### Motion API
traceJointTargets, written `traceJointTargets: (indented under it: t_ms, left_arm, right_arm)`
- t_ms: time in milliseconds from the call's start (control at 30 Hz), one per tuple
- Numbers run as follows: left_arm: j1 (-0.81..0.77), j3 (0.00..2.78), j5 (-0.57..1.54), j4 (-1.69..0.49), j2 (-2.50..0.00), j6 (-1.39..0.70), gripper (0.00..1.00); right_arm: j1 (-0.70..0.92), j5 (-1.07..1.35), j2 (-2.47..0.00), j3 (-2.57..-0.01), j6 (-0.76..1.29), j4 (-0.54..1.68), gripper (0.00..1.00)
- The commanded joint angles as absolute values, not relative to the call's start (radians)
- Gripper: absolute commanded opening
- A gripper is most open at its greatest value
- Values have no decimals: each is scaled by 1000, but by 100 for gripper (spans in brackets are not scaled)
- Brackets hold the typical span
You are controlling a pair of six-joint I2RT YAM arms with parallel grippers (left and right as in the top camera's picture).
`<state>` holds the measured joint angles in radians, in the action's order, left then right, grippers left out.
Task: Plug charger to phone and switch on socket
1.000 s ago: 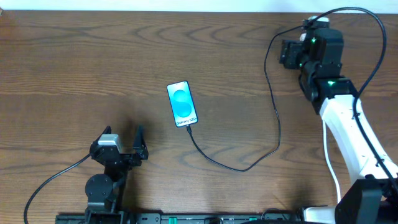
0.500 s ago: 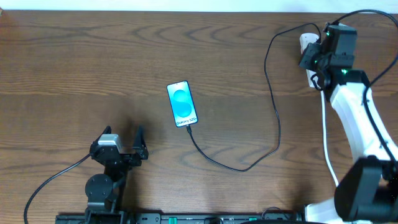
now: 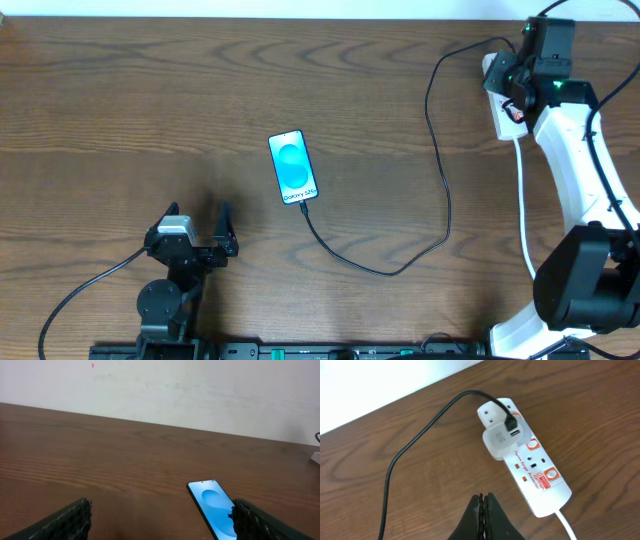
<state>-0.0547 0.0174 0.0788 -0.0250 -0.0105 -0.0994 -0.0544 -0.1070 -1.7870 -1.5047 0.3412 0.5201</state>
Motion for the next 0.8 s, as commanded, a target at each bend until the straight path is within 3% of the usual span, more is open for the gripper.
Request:
traceJointTargets:
  t_ms: [0,767]
  left_arm:
    - [-51,4,93,-64,-4,-84,89]
    - [-51,4,93,-64,-4,-84,89]
  right_arm:
    - [-73,-131,-1803,-1525,377,535,1]
    - [-127,-185,-1917,-1525,408,539,1]
